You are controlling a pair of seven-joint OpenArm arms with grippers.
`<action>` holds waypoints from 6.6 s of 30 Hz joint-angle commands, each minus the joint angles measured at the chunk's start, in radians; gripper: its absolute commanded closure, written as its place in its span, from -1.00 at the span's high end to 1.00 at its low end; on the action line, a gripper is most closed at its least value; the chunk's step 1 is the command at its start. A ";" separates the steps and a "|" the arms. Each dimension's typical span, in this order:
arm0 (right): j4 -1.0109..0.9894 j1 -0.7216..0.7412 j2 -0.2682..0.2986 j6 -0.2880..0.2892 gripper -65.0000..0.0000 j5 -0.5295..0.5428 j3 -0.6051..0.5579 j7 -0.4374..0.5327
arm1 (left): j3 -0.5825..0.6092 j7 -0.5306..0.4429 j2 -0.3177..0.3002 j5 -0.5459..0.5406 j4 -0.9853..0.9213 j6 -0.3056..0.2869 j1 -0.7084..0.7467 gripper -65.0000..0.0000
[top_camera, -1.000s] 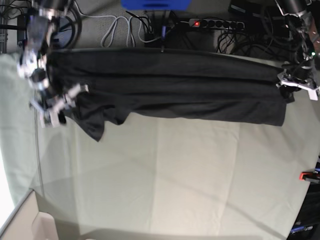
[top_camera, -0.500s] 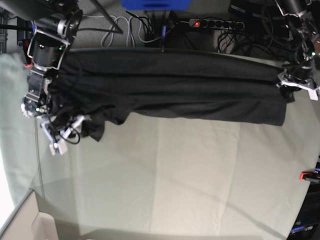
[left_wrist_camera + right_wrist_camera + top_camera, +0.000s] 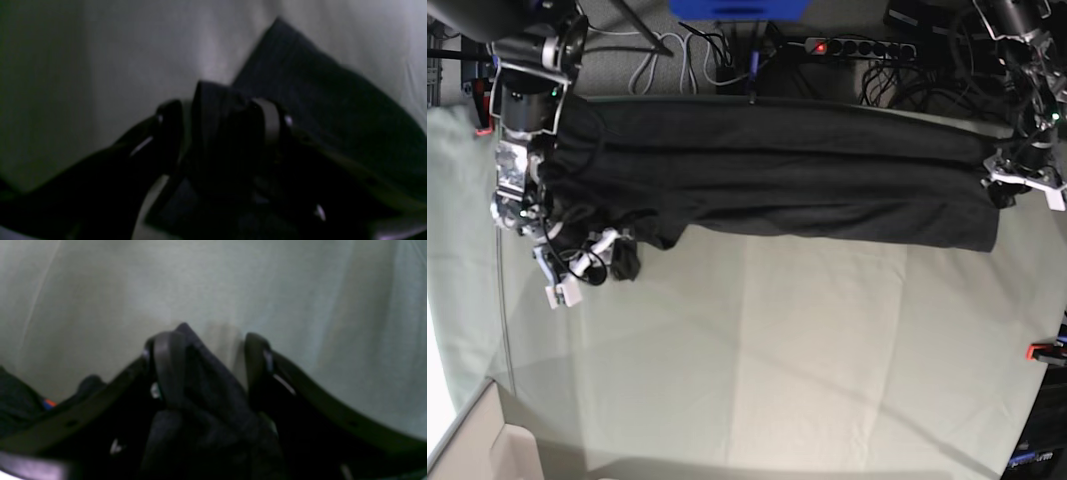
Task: Layout the t-shirt on the table in an organized manner, then fold the t-shirt properly
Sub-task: 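Tuck the loose shirt end under with the right gripper, then grasp the folded strip end with the left gripper, then fold the strip end with the left gripper toward the middle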
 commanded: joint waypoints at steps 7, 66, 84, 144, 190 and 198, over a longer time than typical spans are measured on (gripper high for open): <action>-0.001 0.004 0.002 0.010 -0.90 -0.028 -0.006 -0.063 | -0.004 -0.020 -0.018 -0.010 0.011 -0.002 -0.004 -0.04; 0.691 -0.581 -0.147 0.010 -0.80 0.051 0.337 -0.227 | 0.004 -0.020 -0.025 -0.010 0.013 -0.002 -0.024 -0.04; 0.808 -0.592 -0.176 0.010 -0.06 0.146 0.460 -0.227 | 0.005 -0.018 -0.016 -0.010 0.047 -0.004 -0.025 0.45; 0.809 -0.581 -0.155 0.010 -0.07 0.146 0.463 -0.234 | 0.706 -0.031 0.255 0.177 0.602 0.081 0.192 -1.00; 0.809 -0.567 -0.141 0.010 -0.06 0.144 0.458 -0.235 | 0.765 0.008 0.289 0.327 0.458 0.113 0.136 -0.55; 0.811 -0.546 -0.141 0.010 -0.06 0.144 0.478 -0.235 | 1.237 0.135 0.146 0.315 0.456 0.113 0.034 -0.55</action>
